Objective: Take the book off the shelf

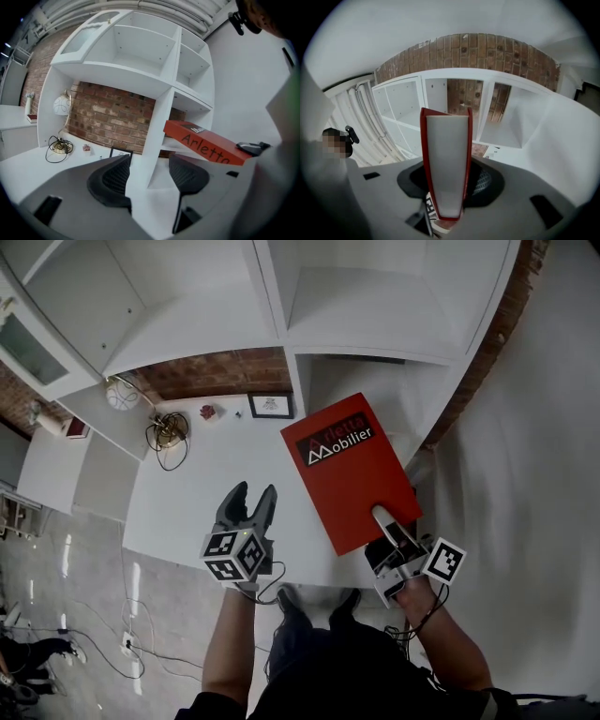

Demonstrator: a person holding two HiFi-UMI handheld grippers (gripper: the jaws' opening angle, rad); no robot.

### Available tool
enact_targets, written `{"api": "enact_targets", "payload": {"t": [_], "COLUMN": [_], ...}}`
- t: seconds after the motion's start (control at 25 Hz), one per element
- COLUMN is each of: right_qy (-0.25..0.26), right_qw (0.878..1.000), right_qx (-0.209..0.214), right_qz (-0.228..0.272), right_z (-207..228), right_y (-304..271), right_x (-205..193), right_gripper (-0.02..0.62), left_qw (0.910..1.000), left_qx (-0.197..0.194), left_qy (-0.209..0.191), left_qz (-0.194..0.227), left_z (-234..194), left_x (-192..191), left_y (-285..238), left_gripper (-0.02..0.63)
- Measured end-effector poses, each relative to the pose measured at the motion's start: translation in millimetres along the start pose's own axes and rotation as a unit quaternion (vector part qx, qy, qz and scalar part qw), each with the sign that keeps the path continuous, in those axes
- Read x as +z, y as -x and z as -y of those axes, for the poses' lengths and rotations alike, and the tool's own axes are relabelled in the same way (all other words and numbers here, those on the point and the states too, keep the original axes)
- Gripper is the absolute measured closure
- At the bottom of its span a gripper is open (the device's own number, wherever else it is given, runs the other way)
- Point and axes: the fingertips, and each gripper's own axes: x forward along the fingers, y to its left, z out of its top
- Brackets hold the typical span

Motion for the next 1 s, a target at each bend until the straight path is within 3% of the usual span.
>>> {"api": "enact_targets", "payload": {"t": [0.44,0.68,1.0], "right_qy": [-0.017,-0.043,-0.058], "right_qw": [0.991,0.989,0.988], "right_qx": [0.054,0.023,-0.052], "right_qz": [-0.125,-0.142,-0.136], "right_z": [-6,25,77], "right_y": [-80,-129,-174], "right_x": [-105,-146,-192], "right_gripper": [0.436,0.436,0.434], "left_qw": [0.9930,0.9888,0.9864], "left_qx": [0.113,0.143,0.156], "left_qy": [0.032,0.041,0.052], "left_qz": [0.011,0.011,0.000], "left_z": [-102,-155,-215], "left_x": [-14,-19,-23], "left_y": [86,121,152], "left_gripper": [0.347,0.347,0.347]}}
